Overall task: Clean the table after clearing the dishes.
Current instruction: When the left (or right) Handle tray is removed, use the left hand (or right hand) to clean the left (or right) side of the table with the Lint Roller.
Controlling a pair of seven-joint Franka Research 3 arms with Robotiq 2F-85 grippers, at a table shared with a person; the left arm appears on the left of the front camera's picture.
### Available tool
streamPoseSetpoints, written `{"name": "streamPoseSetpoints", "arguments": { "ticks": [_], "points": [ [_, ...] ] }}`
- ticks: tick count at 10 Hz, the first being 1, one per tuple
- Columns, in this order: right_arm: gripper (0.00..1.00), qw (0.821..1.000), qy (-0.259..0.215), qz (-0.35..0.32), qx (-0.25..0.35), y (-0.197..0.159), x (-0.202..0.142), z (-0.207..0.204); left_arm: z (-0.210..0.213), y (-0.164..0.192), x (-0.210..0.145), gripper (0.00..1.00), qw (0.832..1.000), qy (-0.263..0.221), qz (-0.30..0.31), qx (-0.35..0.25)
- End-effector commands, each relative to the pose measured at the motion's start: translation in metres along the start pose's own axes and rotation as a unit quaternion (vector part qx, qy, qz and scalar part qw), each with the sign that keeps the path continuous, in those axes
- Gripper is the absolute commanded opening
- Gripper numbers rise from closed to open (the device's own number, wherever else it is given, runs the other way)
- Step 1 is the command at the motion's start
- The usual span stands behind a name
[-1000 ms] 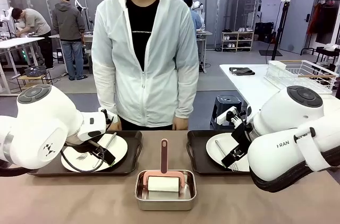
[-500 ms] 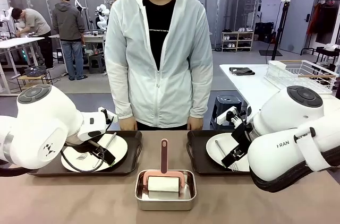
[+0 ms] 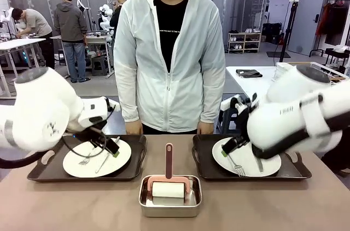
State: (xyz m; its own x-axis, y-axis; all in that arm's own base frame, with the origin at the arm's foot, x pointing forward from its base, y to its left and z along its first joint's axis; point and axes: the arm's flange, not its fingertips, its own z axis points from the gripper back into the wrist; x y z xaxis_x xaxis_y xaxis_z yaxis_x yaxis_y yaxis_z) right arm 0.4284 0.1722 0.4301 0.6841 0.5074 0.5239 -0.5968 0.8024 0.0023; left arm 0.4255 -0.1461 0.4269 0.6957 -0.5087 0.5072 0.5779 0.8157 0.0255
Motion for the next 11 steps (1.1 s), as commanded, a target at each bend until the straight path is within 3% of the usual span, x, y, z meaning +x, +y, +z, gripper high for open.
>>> {"name": "streamPoseSetpoints", "arguments": {
  "ticks": [1, 4, 6, 8, 11],
  "points": [
    [1.0, 0.999, 0.006, -0.017, 0.049, -0.035, 0.019, 0.023, 0.034, 0.038, 0.004, 1.0, 0.995, 0.004, 0.011, -0.099],
    [1.0, 0.98, -0.021, -0.106, 0.167, -0.076, 0.026, 0.073, 0.087, 0.085, 0.003, 1.0, 0.969, -0.045, 0.026, -0.241],
    [1.0, 0.945, -0.056, -0.182, 0.267, -0.114, 0.003, 0.105, 0.116, 0.123, -0.021, 1.0, 0.941, -0.106, 0.067, -0.315],
    [1.0, 0.898, -0.11, -0.237, 0.354, -0.153, -0.038, 0.14, 0.143, 0.165, -0.065, 1.0, 0.905, -0.169, 0.12, -0.371],
    [1.0, 0.85, -0.171, -0.285, 0.409, -0.202, -0.106, 0.178, 0.172, 0.214, -0.14, 1.0, 0.874, -0.23, 0.198, -0.378]
  ]
}}
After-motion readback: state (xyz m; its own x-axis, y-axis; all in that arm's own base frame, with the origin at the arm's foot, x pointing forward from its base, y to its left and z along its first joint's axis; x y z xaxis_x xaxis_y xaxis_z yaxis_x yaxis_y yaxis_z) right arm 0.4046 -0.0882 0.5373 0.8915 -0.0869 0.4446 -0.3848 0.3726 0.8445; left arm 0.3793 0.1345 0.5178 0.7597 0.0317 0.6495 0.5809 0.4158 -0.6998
